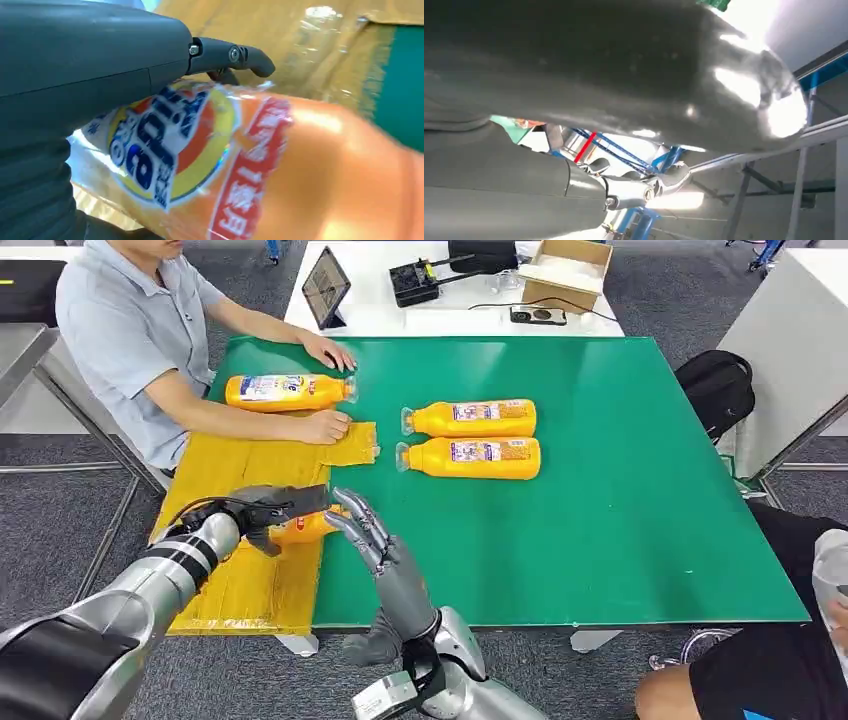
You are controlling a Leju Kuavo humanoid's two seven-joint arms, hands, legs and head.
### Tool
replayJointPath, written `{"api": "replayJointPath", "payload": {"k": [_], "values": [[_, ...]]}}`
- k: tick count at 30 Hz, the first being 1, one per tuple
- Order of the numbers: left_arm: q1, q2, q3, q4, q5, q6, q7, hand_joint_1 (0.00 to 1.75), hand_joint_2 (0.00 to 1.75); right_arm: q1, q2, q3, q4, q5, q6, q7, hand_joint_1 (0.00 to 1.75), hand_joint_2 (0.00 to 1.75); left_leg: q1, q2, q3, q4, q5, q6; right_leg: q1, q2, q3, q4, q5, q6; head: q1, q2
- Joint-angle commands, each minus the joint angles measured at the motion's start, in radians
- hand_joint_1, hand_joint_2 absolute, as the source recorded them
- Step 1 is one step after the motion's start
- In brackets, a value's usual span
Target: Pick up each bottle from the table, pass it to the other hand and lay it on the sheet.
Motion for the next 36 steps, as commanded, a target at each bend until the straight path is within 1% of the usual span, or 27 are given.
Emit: {"api": "replayJointPath", "payload": {"k": [1,2,4,5,6,7,8,9,10,11,14,16,17,19,22,23,24,25,26,28,29,30,31,32,33,35,36], "values": [[-0.004,0.039,0.207,0.051,0.206,-0.176,-0.171,0.00,1.75,-0.038,-0.035,0.041,0.031,-0.022,-0.010,-0.032,0.00,0.00,0.000,0.005,0.002,-0.001,0.000,0.002,0.001,0.003,0.000,-0.001,0.002,-0.003,0.001,0.000],[0.003,0.048,0.223,0.035,0.228,-0.176,-0.211,0.00,1.75,-0.042,-0.037,0.048,0.031,-0.026,-0.014,-0.032,0.00,0.00,0.000,0.004,0.002,-0.001,0.000,0.001,0.001,0.003,0.001,-0.001,0.002,-0.002,0.000,0.000],[0.011,0.054,0.243,0.021,0.252,-0.170,-0.245,0.00,1.75,-0.043,-0.039,0.051,0.031,-0.026,-0.022,-0.032,0.00,0.00,0.000,0.005,0.003,-0.001,0.000,0.001,0.001,0.004,0.001,-0.001,0.002,-0.002,0.000,0.000],[0.022,0.057,0.270,0.006,0.291,-0.178,-0.284,0.00,1.75,-0.041,-0.041,0.051,0.020,-0.036,-0.031,-0.032,0.00,0.00,0.001,0.005,0.003,-0.001,0.000,0.001,0.001,0.004,0.001,-0.001,0.002,-0.003,0.001,0.000],[0.041,0.061,0.301,-0.020,0.337,-0.178,-0.338,0.00,1.75,-0.036,-0.044,0.051,0.002,-0.037,-0.051,-0.032,0.00,0.00,0.000,0.003,0.002,-0.001,0.000,0.001,0.000,0.002,0.001,0.000,0.001,-0.002,0.000,0.000],[0.060,0.065,0.319,-0.044,0.364,-0.167,-0.372,0.00,1.75,-0.031,-0.045,0.049,-0.008,-0.037,-0.065,-0.032,0.00,0.00,0.000,0.004,0.002,-0.001,0.000,0.001,0.001,0.003,0.001,-0.001,0.002,-0.003,0.001,0.000],[0.110,0.052,0.367,-0.125,0.414,-0.055,-0.475,0.00,1.75,-0.018,-0.041,0.029,-0.025,-0.034,-0.087,-0.032,0.00,0.00,0.000,0.003,0.001,-0.001,0.000,0.001,0.000,0.002,0.000,0.000,0.001,-0.001,0.000,0.000],[0.110,0.052,0.367,-0.125,0.414,-0.055,-0.475,0.00,1.75,-0.018,-0.041,0.029,-0.025,-0.034,-0.087,-0.032,0.00,0.00,0.000,0.004,0.002,-0.001,0.000,0.001,0.001,0.003,0.001,-0.001,0.001,-0.002,0.001,0.000],[0.146,0.031,0.375,-0.182,0.410,0.040,-0.511,0.00,1.75,-0.014,-0.042,0.026,-0.027,-0.038,-0.085,-0.032,0.00,0.00,0.000,0.002,0.001,-0.001,0.000,0.001,0.000,0.001,0.000,0.000,0.001,-0.001,0.000,0.000],[0.183,0.024,0.373,-0.254,0.399,0.110,-0.503,0.00,1.75,-0.013,-0.043,0.025,-0.022,-0.039,-0.078,-0.032,0.00,0.00,0.000,0.002,0.001,-0.001,0.000,0.001,0.001,0.001,0.001,-0.001,0.001,-0.002,0.001,0.000],[0.252,-0.008,0.423,-0.400,0.464,0.177,-0.535,0.00,1.75,-0.018,-0.044,0.039,-0.008,-0.026,-0.071,-0.032,0.00,0.00,0.000,0.001,0.002,-0.001,0.001,0.002,0.001,-0.001,0.002,-0.002,0.001,-0.002,0.000,0.000],[0.278,-0.023,0.444,-0.454,0.500,0.183,-0.539,0.00,1.75,-0.017,-0.040,0.041,-0.006,-0.017,-0.080,-0.032,0.00,0.00,0.000,0.001,0.001,-0.001,0.000,0.002,0.001,-0.001,0.001,-0.002,0.001,-0.002,0.001,0.000],[0.302,-0.041,0.470,-0.505,0.526,0.229,-0.568,0.00,1.75,-0.014,-0.036,0.031,-0.007,0.002,-0.087,-0.032,0.00,0.00,0.000,0.000,0.000,0.000,0.001,0.001,0.000,-0.001,-0.001,-0.001,0.001,-0.001,0.000,0.000],[0.331,-0.067,0.492,-0.567,0.573,0.246,-0.571,0.00,1.75,0.010,-0.021,-0.015,-0.022,0.031,-0.087,-0.032,0.00,0.00,0.000,-0.001,0.000,0.000,0.001,0.001,0.001,-0.002,0.000,-0.001,0.000,-0.001,0.001,0.000],[0.377,-0.099,0.531,-0.659,0.713,0.196,-0.538,0.00,1.75,0.089,0.018,-0.155,-0.116,0.128,-0.087,-0.032,0.00,0.00,0.000,0.000,-0.001,0.000,0.000,0.001,0.000,-0.001,-0.002,0.000,0.000,-0.001,0.001,0.000],[0.397,-0.107,0.538,-0.692,0.752,0.190,-0.525,0.00,1.75,0.117,0.029,-0.199,-0.145,0.161,-0.087,-0.032,0.00,1.75,0.001,0.000,-0.001,0.000,0.000,0.002,0.001,-0.002,0.000,-0.001,0.000,-0.003,0.001,0.000],[0.432,-0.120,0.545,-0.739,0.807,0.183,-0.502,0.00,1.75,0.158,0.045,-0.284,-0.170,0.223,-0.087,-0.032,0.00,1.75,0.001,-0.001,0.000,0.000,0.000,0.002,0.002,-0.004,0.000,-0.001,0.000,-0.004,0.001,0.000],[0.432,-0.120,0.545,-0.739,0.807,0.183,-0.502,0.00,1.75,0.158,0.045,-0.284,-0.170,0.223,-0.087,-0.032,0.00,1.75,0.000,-0.001,0.000,0.000,0.000,0.002,0.001,-0.003,0.000,-0.001,0.000,-0.004,0.001,0.000],[0.493,-0.129,0.546,-0.814,0.835,0.203,-0.492,0.00,1.75,0.193,0.030,-0.353,-0.177,0.276,-0.087,-0.032,0.00,1.75,0.001,-0.001,0.000,0.000,0.000,0.002,0.002,-0.003,0.000,-0.001,0.000,-0.004,0.000,0.000],[0.544,-0.138,0.551,-0.868,0.839,0.262,-0.465,0.00,1.75,0.221,0.020,-0.410,-0.185,0.280,-0.087,-0.032,0.00,1.75,0.000,0.000,0.001,-0.002,0.000,0.002,0.000,-0.002,0.001,-0.003,0.000,-0.001,0.000,0.000],[0.598,-0.147,0.555,-0.909,0.866,0.333,-0.404,0.00,1.75,0.262,0.015,-0.503,-0.203,0.318,-0.087,-0.032,0.00,1.75,0.000,-0.001,0.002,-0.002,0.000,0.002,0.001,-0.003,0.002,-0.003,0.000,-0.002,0.000,0.000],[0.620,-0.152,0.556,-0.927,0.883,0.369,-0.414,0.00,1.75,0.278,0.015,-0.544,-0.216,0.333,-0.087,-0.032,0.00,1.75,-0.001,0.000,0.004,-0.003,0.000,0.003,0.000,-0.002,0.004,-0.005,0.000,-0.002,0.000,0.000],[0.636,-0.155,0.555,-0.936,0.901,0.367,-0.422,0.00,1.75,0.287,0.005,-0.563,-0.227,0.331,-0.087,-0.032,0.00,1.75,0.000,0.000,0.004,-0.003,-0.001,0.003,0.001,-0.002,0.004,-0.005,0.000,-0.002,0.001,0.000],[0.672,-0.161,0.559,-0.962,0.967,0.344,-0.420,0.00,1.75,0.300,-0.007,-0.607,-0.230,0.325,-0.087,-0.032,0.00,1.75,0.000,0.000,0.002,-0.002,-0.001,0.003,0.000,-0.002,0.003,-0.004,0.000,-0.002,0.000,0.000],[0.717,-0.161,0.556,-0.996,1.006,0.347,-0.415,0.00,1.75,0.306,-0.006,-0.676,-0.198,0.341,-0.087,-0.032,0.00,1.75,-0.001,-0.001,0.001,-0.001,0.000,0.002,0.000,-0.002,0.001,-0.003,0.000,-0.001,0.001,0.000],[0.729,-0.160,0.553,-1.005,1.008,0.350,-0.419,0.00,1.75,0.304,-0.009,-0.691,-0.181,0.342,-0.087,-0.032,0.00,1.75,-0.001,0.001,0.003,-0.002,-0.001,0.003,0.000,-0.001,0.003,-0.005,0.001,-0.002,0.001,0.000],[0.765,-0.162,0.551,-1.032,1.007,0.352,-0.440,0.00,1.75,0.298,-0.034,-0.714,-0.131,0.323,-0.087,-0.032,0.00,1.75,-0.001,0.000,0.000,-0.001,-0.001,0.002,-0.001,-0.001,0.000,-0.003,0.000,-0.001,0.001,0.000]]}}
